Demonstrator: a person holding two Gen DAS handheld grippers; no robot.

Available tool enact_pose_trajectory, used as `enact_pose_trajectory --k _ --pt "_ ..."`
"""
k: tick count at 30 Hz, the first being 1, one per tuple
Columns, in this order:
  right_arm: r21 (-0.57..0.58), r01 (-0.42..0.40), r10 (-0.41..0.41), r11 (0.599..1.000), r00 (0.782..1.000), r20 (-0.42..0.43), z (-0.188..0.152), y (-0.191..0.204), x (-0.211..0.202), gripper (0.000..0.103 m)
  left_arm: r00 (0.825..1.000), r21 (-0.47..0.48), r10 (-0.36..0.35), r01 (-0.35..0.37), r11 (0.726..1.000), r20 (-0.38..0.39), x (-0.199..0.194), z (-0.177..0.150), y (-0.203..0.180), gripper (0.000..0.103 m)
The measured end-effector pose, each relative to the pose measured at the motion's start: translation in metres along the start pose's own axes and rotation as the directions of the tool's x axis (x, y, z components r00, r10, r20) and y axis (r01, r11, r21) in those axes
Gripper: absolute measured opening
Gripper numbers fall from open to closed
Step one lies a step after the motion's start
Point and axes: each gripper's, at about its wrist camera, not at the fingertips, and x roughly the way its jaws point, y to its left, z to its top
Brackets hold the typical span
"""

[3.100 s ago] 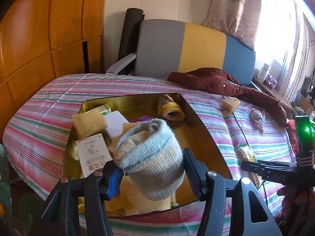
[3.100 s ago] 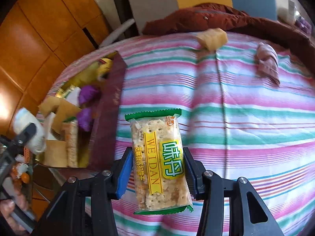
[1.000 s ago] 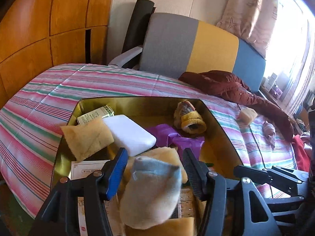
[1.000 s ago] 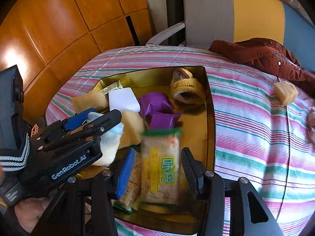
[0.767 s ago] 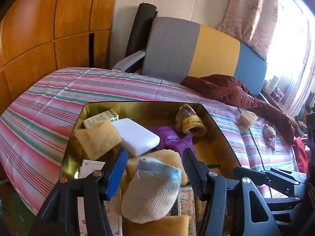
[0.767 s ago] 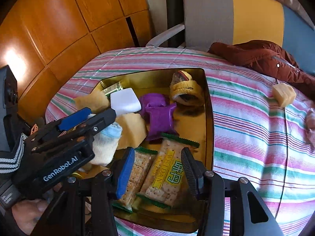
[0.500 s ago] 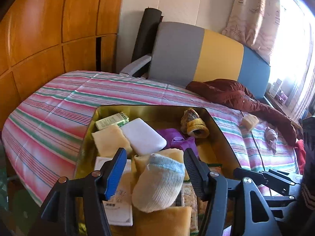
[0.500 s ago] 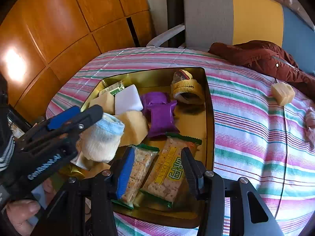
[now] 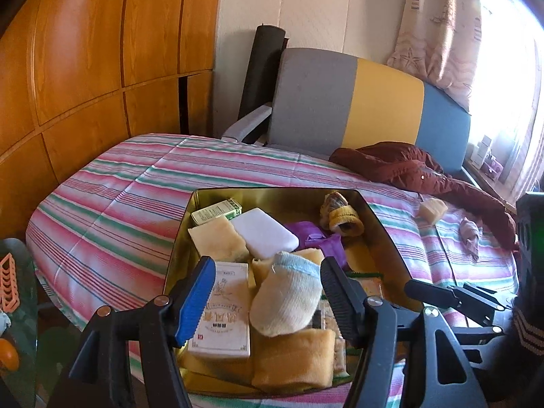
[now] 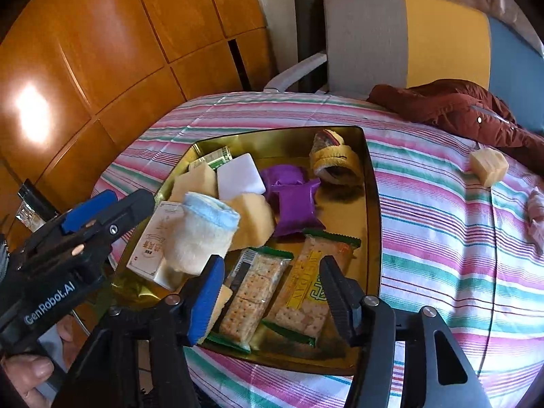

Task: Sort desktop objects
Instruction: 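Withdraw both tools from the tray toward the remaining items on the bed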

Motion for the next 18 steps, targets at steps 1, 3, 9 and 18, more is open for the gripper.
enact_pose_trajectory --k 1,3,9,18 --pt "-0.001 0.000 0.000 1.000 1.000 0.001 -0.001 0.001 -0.001 0.060 1.000 0.003 -0.001 0.001 1.000 0.000 -0.001 -0.001 -0.001 0.065" --pt "-0.004 0.004 -0.004 1.000 1.000 0.004 -0.002 0.002 -0.003 0.060 1.000 0.007 0.000 0.000 1.000 0.001 -0.005 -0.003 -0.003 0.065" --pt "-0.002 0.013 -0.013 1.000 1.000 0.022 -0.006 0.002 -0.011 0.065 1.000 0.019 -0.012 0.012 1.000 0.003 -0.014 -0.007 -0.009 0.065" --pt "0.004 0.045 -0.045 0.999 0.998 0.044 -0.013 -0.006 -0.022 0.068 1.000 0.043 -0.030 0.030 0.999 0.007 -0.025 -0.010 -0.020 0.065"
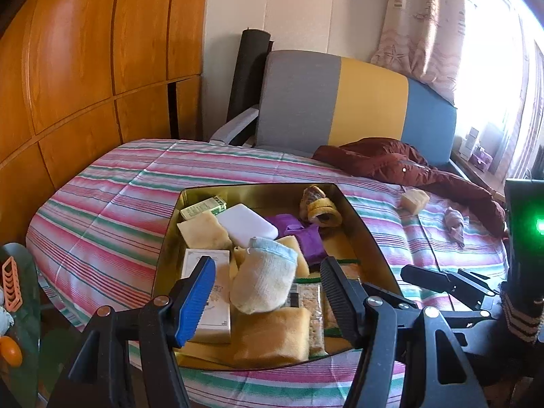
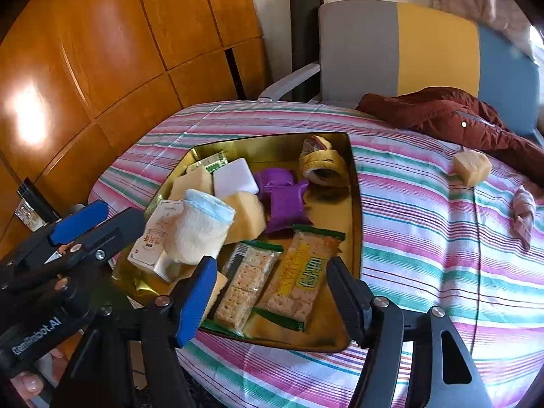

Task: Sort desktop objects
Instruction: 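Withdraw both tools from the tray toward the remaining items on the bed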

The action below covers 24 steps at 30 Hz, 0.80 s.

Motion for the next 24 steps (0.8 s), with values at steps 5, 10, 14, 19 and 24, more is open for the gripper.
enact_pose_trajectory --k 5,10,14,19,24 --pt "0.031 0.023 -0.023 0.999 1.000 0.000 -0.006 -0.017 -0.004 0.070 1.000 0.020 -0.015 0.015 1.000 -0.008 -0.001 -0.001 -0.010 0.065" --pt "0.080 0.046 -0.046 0.996 0.999 -0.001 -0.011 -0.037 -0.007 0.075 0.999 0.043 -0.031 0.032 0.999 -0.023 0.001 -0.003 -0.021 0.065" --pt "0.111 0.065 -0.065 0.992 0.998 0.000 -0.014 -0.053 -0.010 0.076 0.999 0.063 -0.039 0.041 0.997 -0.034 0.005 -0.003 -0.029 0.065" --pt "0.150 0.094 -0.096 0.984 0.995 0.004 -0.014 -0.074 -0.014 0.077 0.998 0.091 -0.047 0.051 0.995 -0.044 0.011 -0.001 -0.041 0.065" --pt "0.185 0.140 -0.144 0.973 0.990 0.008 -0.012 -0.102 -0.022 0.077 0.996 0.117 -0.064 0.070 0.991 -0.058 0.020 0.002 -0.056 0.065"
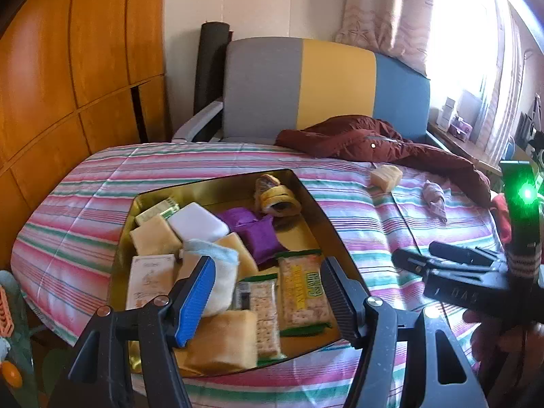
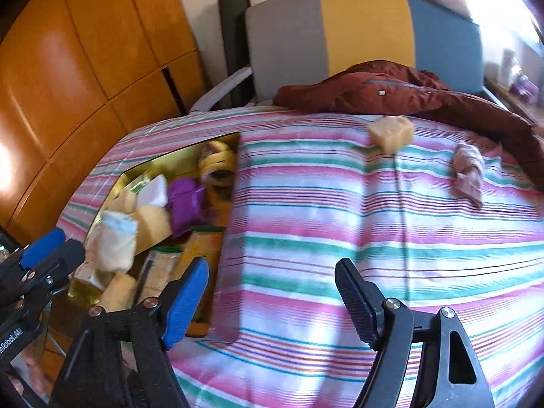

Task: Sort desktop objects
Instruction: 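Withdraw both tools from the tray toward the remaining items on the bed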

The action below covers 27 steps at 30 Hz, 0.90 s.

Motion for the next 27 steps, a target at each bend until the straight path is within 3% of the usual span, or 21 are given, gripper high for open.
enact_pose_trajectory --k 12,27 --pt "0.110 0.116 -0.118 0.987 0.993 0.013 0.015 -0.076 -0.011 0.080 0.998 0.061 -0.062 0.064 0.996 -0.025 0.020 0.012 -0.037 0.065" --pt "0.251 0.232 -0.244 0.940 0.970 0.016 0.046 -0.176 -0.009 0.082 0.988 0.119 -0.131 0.140 0.983 -0.080 0.054 0.027 -0.080 0.065"
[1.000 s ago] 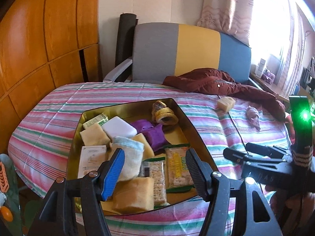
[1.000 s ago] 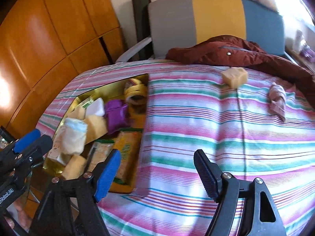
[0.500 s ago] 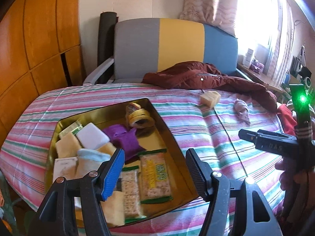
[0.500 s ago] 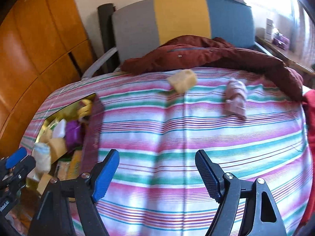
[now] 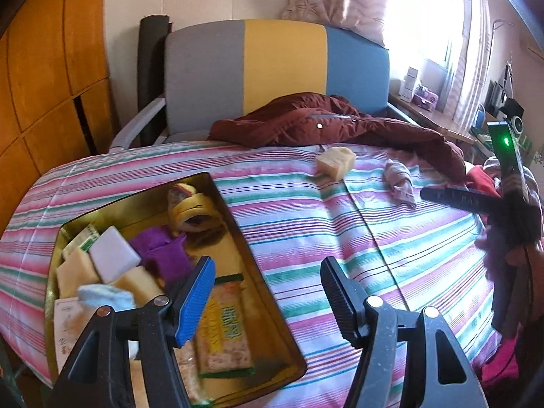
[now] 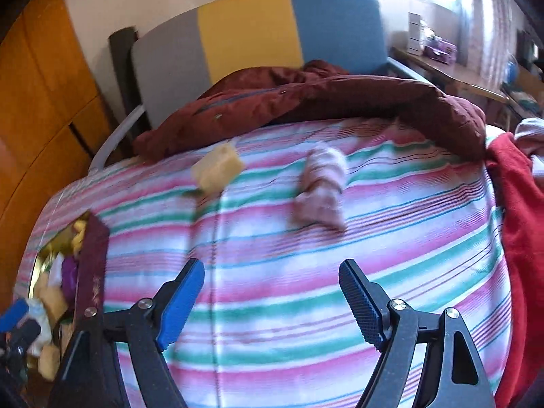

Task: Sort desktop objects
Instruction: 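Withdraw both tools from the tray toward the remaining items on the bed, then grasp the pink striped sock with the right tool while the left tool grasps the yellow sponge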

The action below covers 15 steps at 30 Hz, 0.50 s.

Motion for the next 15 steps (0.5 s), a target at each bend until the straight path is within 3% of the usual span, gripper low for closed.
enact_pose_trajectory --k 7,15 --pt "0.035 0.025 -0.026 0.999 0.999 0.034 0.032 -0.026 0.018 0.082 0.999 0.007 -0.034 0.034 0.999 -0.028 0.019 0.011 -0.014 0.065" --pt "0.041 0.054 -0.054 0.998 0.998 0.016 0.060 -0.040 0.062 0.082 0.996 0.007 -0.068 0.068 0.998 -0.052 0.043 0.034 -0.030 0.069"
